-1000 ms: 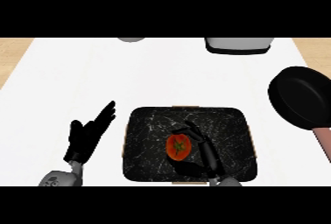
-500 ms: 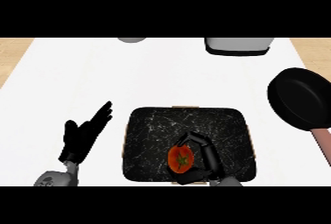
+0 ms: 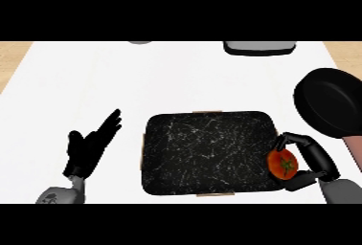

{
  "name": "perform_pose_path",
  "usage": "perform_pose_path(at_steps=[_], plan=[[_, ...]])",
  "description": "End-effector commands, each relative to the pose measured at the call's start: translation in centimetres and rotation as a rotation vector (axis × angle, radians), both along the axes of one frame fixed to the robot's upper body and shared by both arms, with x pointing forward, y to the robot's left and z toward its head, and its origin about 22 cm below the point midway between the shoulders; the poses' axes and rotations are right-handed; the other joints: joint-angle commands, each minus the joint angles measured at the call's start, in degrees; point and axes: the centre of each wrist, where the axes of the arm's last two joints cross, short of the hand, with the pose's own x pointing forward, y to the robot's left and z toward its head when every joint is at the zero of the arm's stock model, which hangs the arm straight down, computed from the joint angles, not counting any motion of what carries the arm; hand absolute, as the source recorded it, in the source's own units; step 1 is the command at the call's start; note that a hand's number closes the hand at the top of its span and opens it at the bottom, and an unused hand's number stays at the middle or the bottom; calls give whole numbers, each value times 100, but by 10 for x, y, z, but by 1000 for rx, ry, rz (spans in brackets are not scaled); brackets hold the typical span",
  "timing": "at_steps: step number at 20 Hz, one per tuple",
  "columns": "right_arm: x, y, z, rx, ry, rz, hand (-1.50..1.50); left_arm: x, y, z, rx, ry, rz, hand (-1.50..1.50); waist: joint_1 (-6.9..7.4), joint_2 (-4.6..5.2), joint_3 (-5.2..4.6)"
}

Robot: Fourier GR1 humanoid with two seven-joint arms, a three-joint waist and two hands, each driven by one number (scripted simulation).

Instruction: Pick the tomato from the tray and place it in the pot

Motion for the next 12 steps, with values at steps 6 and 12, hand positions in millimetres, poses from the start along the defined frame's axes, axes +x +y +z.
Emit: perform_pose_path(at_steps=[6, 12], plan=[[-7, -179, 124, -99, -35, 33, 150, 2, -9, 1, -13, -24, -21, 0, 146, 130, 82], [-16, -223, 188, -159, -142, -9, 150, 2, -7, 0, 1, -11, -31, 0, 268, 116, 93]])
